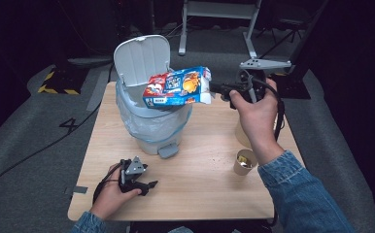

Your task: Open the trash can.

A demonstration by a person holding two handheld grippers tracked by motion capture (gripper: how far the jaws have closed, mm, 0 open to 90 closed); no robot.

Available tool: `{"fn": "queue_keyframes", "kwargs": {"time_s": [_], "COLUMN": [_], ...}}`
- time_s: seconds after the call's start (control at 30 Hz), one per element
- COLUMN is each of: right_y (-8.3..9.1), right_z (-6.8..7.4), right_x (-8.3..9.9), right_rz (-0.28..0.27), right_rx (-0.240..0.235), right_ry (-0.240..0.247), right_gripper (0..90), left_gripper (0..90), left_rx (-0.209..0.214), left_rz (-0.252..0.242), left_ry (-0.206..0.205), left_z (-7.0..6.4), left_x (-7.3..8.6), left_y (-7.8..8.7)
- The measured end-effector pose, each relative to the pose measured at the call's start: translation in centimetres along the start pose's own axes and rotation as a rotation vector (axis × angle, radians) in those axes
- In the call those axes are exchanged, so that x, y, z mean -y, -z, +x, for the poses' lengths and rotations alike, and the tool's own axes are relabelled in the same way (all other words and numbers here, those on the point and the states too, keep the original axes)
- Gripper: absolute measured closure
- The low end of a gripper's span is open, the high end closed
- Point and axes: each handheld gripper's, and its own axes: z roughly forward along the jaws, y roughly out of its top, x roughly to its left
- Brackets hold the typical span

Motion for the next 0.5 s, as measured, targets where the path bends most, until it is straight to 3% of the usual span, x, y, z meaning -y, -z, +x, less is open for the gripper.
{"fn": "queue_keyframes", "kwargs": {"time_s": [0.5], "right_y": [-0.9], "right_z": [0.2], "right_x": [2.1], "right_rz": [0.080], "right_rx": [0.006], "right_ry": [-0.044], "right_gripper": [90.0], "left_gripper": [26.3], "left_rx": [-0.002], "left_rz": [0.000], "left_ry": [-0.001], "left_z": [-0.1], "left_x": [0.0], "left_y": [0.0]}}
